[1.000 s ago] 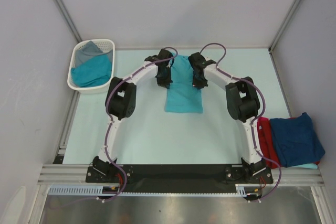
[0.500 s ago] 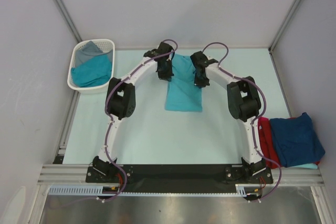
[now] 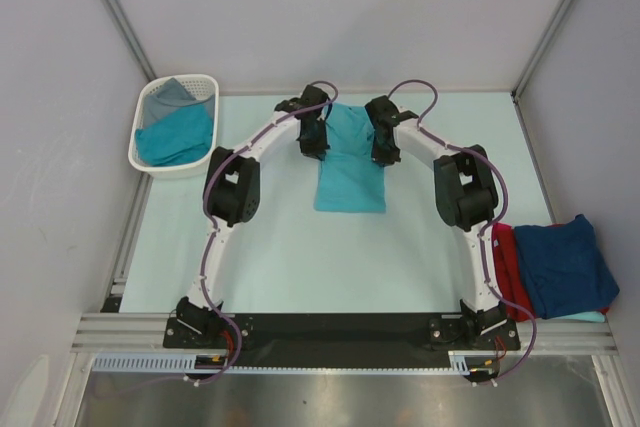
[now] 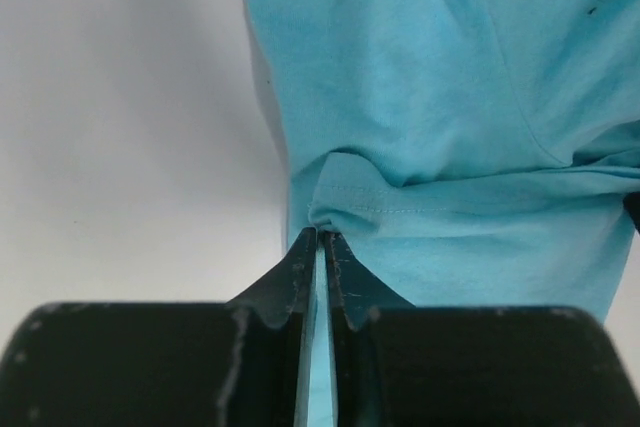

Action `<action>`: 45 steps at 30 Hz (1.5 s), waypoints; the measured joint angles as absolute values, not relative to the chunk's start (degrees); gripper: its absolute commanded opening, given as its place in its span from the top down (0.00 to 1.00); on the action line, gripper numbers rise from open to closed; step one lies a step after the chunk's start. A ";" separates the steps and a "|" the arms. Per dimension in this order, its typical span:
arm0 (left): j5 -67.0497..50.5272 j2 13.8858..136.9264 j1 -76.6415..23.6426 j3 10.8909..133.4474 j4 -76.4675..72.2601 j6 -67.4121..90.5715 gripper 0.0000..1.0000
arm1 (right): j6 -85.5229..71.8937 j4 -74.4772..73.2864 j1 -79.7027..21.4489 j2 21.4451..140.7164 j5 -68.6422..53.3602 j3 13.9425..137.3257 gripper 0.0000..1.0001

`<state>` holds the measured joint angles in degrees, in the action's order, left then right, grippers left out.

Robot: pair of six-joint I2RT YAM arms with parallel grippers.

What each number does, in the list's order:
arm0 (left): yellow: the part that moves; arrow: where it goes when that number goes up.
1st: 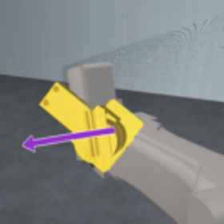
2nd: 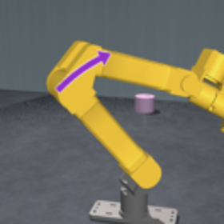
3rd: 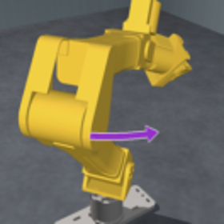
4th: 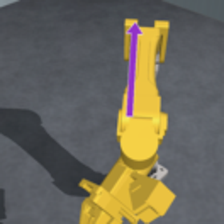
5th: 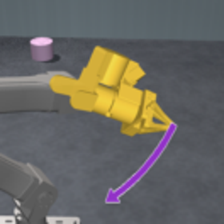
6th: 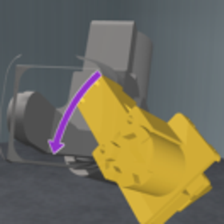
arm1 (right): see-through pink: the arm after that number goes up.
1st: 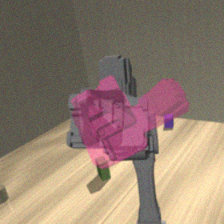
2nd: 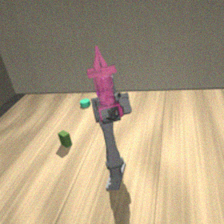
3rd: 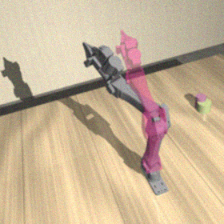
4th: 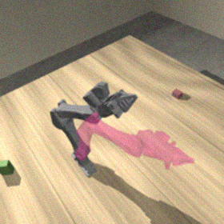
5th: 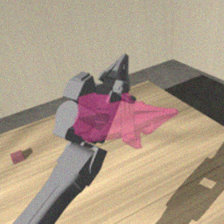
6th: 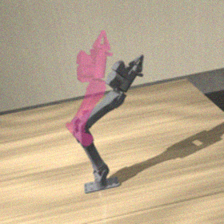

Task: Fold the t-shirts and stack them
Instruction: Fold the folded rectangular tshirt in 1/3 of the way

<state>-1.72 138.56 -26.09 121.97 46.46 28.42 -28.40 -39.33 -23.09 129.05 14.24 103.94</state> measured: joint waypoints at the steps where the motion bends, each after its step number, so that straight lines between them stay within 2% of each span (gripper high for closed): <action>1: -1.67 138.56 -26.06 121.97 46.48 28.47 0.79 | -28.40 -39.29 -23.09 129.10 14.24 104.01 0.73; 4: -0.36 138.54 -26.04 121.95 46.50 28.42 0.67 | -28.32 -39.13 -23.05 129.08 14.70 103.94 0.64; 7: 0.89 138.43 -25.93 121.93 46.70 28.40 0.63 | -28.32 -39.16 -23.00 128.99 15.18 103.96 0.63; 20: 1.32 137.60 -24.82 125.95 46.26 28.51 0.57 | -28.21 -39.59 -22.98 128.88 15.33 107.98 0.62; 31: 0.32 137.60 -24.82 126.23 45.58 29.08 0.58 | -28.18 -39.38 -23.38 131.13 13.39 114.06 0.63; 40: 0.21 137.60 -24.82 126.21 45.56 29.08 0.58 | -28.18 -39.68 -23.51 133.86 12.58 114.24 0.64; 44: 0.12 137.60 -24.82 126.21 45.56 29.08 0.58 | -28.18 -39.64 -23.49 133.91 12.58 114.21 0.66; 45: -0.01 137.60 -24.82 126.21 45.56 29.08 0.58 | -28.18 -39.62 -23.49 133.91 12.56 114.17 0.70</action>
<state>-0.01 137.60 -24.82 126.21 45.56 29.08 -28.18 -39.62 -23.49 133.91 12.56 114.17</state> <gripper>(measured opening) 0.422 0.355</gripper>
